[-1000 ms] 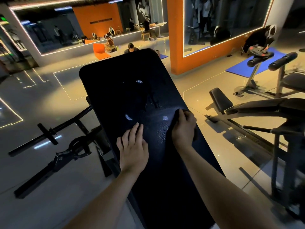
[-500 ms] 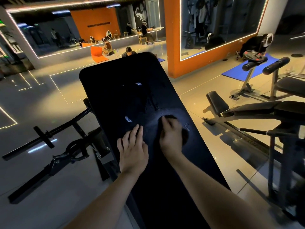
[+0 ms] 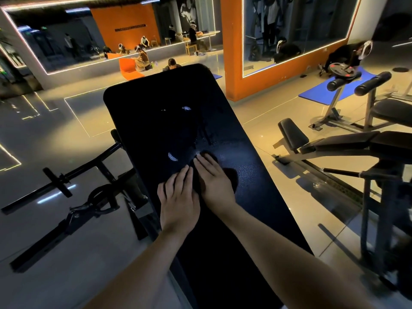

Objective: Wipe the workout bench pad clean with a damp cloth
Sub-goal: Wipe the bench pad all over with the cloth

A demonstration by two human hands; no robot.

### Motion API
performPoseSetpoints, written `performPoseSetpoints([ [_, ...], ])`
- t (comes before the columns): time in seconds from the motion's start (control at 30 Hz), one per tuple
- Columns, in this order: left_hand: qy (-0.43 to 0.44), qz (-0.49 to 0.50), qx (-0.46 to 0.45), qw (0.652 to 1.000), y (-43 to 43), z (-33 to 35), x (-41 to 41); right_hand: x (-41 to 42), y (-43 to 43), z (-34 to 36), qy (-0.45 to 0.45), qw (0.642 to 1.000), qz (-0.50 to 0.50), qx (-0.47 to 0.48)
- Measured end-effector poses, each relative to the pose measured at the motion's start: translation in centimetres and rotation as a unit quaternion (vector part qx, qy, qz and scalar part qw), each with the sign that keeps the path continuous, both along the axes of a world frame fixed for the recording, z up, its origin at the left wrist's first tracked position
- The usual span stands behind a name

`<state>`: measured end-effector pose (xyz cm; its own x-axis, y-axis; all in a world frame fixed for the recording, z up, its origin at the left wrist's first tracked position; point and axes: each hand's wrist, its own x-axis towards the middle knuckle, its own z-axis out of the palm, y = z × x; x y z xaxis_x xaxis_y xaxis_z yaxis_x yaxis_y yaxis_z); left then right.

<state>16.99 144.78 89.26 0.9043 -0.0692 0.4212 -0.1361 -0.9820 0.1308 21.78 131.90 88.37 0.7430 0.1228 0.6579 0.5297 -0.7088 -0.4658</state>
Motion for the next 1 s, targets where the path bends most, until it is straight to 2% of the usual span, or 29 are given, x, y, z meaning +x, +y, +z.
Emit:
performPoseSetpoints([
  [0.03,0.0,-0.005,0.006,1.0,0.1,0.0,0.0,0.4,-0.5,0.3,-0.011,0.999,0.026,-0.035],
  [0.1,0.003,-0.014,0.007,1.0,0.3,0.0,0.0,1.8,-2.6,0.9,-0.031,0.997,0.018,-0.072],
  [0.17,0.004,-0.014,0.002,1.0,0.2,-0.1,-0.1,3.6,-5.6,1.5,0.009,0.998,-0.069,-0.009],
  [0.27,-0.003,-0.012,-0.003,1.0,-0.1,0.1,-0.2,5.1,-8.0,2.2,0.119,0.965,-0.189,0.136],
  [0.33,-0.003,-0.007,-0.015,1.0,-0.2,0.2,-0.2,4.1,-5.5,2.8,0.128,0.955,-0.213,0.159],
  [0.37,0.001,-0.006,-0.021,1.0,-0.2,0.3,-0.2,3.4,-3.7,2.7,0.103,0.965,-0.192,0.148],
  [0.47,0.004,-0.014,-0.037,0.999,0.2,0.1,-0.1,1.2,1.4,1.8,0.046,0.996,-0.03,0.066],
  [0.53,-0.002,-0.02,-0.029,0.999,0.6,0.0,-0.1,0.8,1.5,1.4,0.029,0.998,0.054,0.001],
  [0.6,-0.005,-0.024,-0.021,0.999,0.7,0.1,-0.2,1.5,-1.2,1.4,0.002,0.996,0.069,-0.055],
  [0.67,-0.001,-0.027,-0.025,0.999,0.5,0.2,-0.3,2.5,-4.6,1.0,0.022,0.999,-0.017,-0.042],
  [0.77,-0.006,-0.025,-0.025,0.999,0.2,0.3,-0.5,3.3,-8.4,1.0,0.125,0.967,-0.183,0.128],
  [0.83,-0.007,-0.024,-0.032,0.999,0.0,0.3,-0.4,2.8,-6.9,1.6,0.147,0.945,-0.222,0.191],
  [0.9,-0.002,-0.023,-0.048,0.999,-0.1,0.3,-0.3,2.0,-3.6,2.5,0.126,0.955,-0.187,0.192],
  [1.0,-0.002,-0.028,-0.056,0.998,0.4,-0.1,-0.1,1.4,1.7,3.6,0.082,0.985,-0.015,0.149],
])
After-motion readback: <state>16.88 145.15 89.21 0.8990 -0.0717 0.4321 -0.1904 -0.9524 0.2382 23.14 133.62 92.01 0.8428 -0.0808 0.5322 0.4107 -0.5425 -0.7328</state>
